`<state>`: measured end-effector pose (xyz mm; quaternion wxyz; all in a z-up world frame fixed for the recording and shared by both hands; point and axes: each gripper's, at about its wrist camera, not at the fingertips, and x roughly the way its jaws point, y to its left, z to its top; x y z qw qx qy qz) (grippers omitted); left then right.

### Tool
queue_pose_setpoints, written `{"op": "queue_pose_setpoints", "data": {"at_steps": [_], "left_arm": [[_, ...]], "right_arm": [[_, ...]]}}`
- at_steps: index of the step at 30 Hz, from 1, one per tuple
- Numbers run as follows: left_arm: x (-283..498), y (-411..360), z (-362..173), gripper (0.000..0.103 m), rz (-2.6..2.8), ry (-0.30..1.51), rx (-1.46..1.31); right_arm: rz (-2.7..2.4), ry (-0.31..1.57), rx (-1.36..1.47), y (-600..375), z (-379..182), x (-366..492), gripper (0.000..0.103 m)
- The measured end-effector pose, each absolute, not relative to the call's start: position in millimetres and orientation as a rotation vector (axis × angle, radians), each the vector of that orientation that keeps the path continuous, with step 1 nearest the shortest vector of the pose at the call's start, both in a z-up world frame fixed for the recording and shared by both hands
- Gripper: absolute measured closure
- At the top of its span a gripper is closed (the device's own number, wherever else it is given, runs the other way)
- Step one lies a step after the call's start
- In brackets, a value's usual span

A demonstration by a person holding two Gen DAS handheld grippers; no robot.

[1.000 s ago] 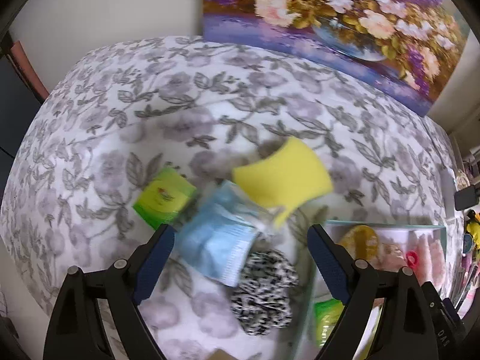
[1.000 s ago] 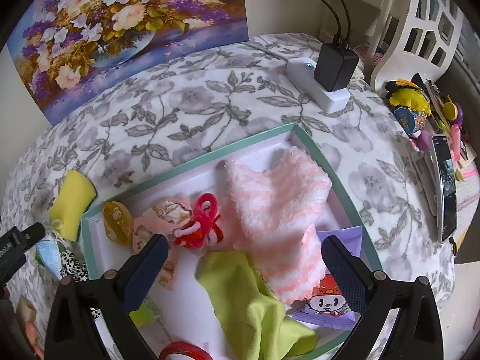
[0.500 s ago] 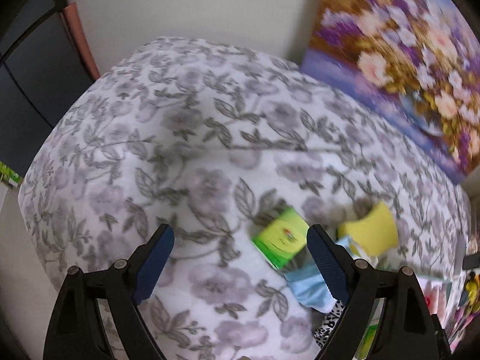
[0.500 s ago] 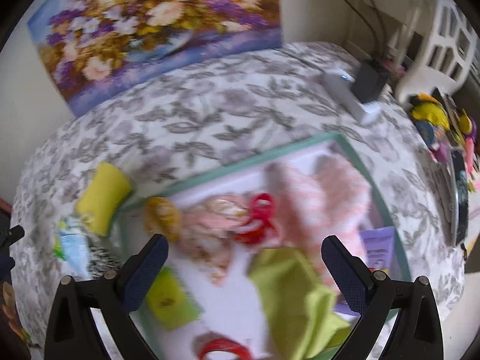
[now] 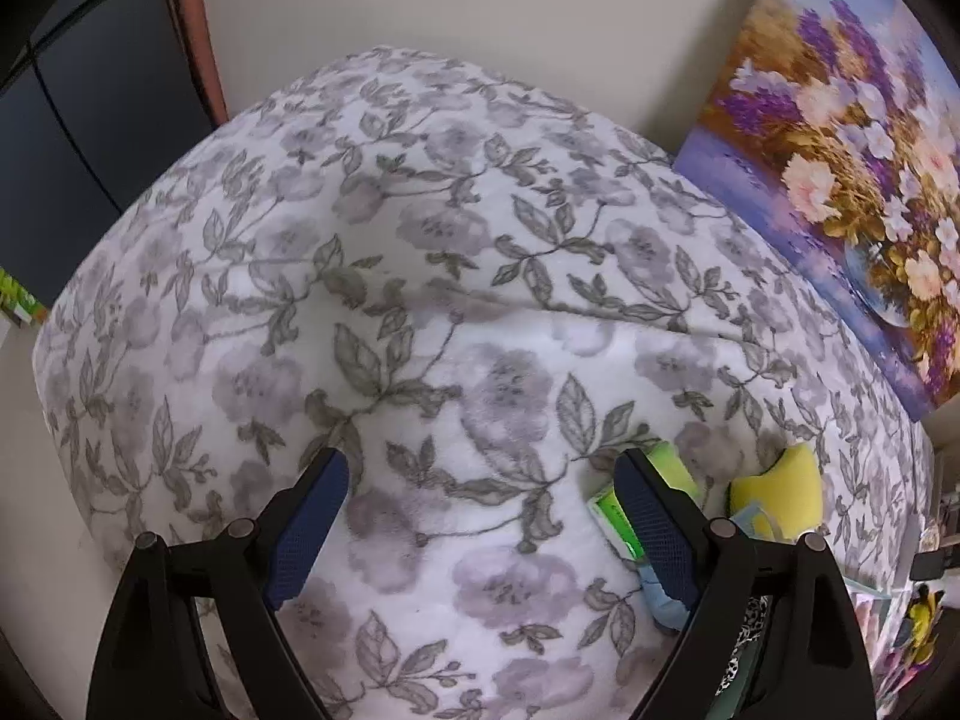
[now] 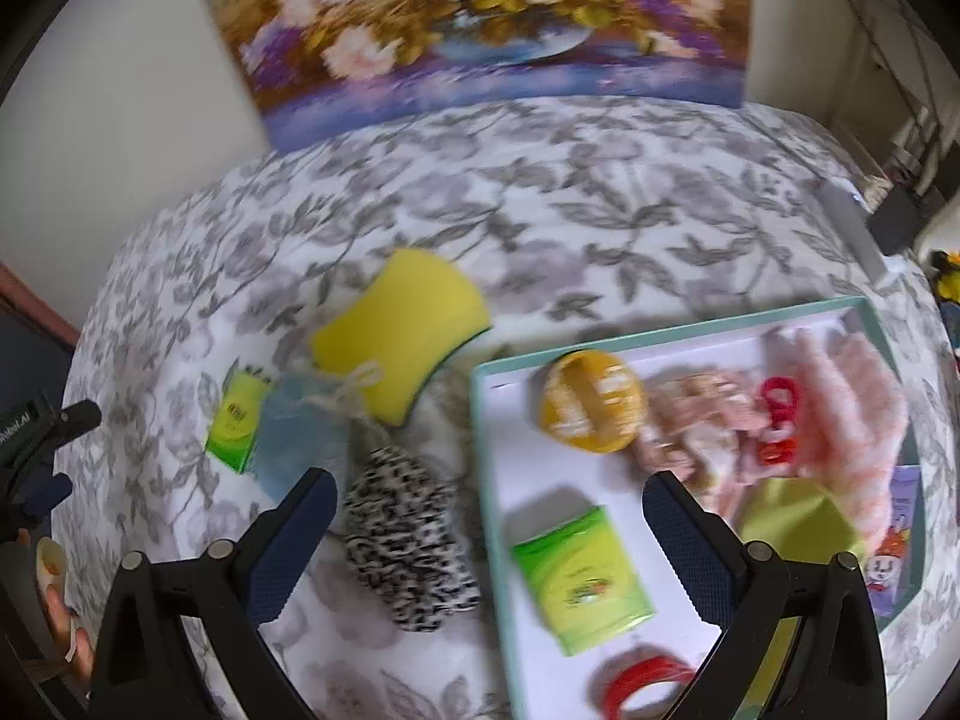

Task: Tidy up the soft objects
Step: 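Move both tools back from the tray to the pile, then grasp the blue face mask with left tool while right tool grasps leopard scrunchie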

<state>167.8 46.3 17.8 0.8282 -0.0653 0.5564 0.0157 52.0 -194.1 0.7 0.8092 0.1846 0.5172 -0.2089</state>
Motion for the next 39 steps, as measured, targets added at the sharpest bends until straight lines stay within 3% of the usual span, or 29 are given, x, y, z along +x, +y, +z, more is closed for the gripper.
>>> {"op": "queue_pose_setpoints", "data": {"at_steps": [10, 26, 39], "left_arm": [[166, 48, -10, 0.013, -0.002, 1.285, -0.179], [154, -12, -43, 0.013, -0.162, 1.457, -0.165], [145, -46, -64, 0.013, -0.246, 1.512, -0.175]], "right_arm": [[-0.398, 1.18, 0.335, -164, -25, 67, 0.001], [-0.358, 1.188, 0.389, -166, -31, 65, 0.042], [-0.315, 1.246, 0.368, -160, -45, 67, 0.044]]}}
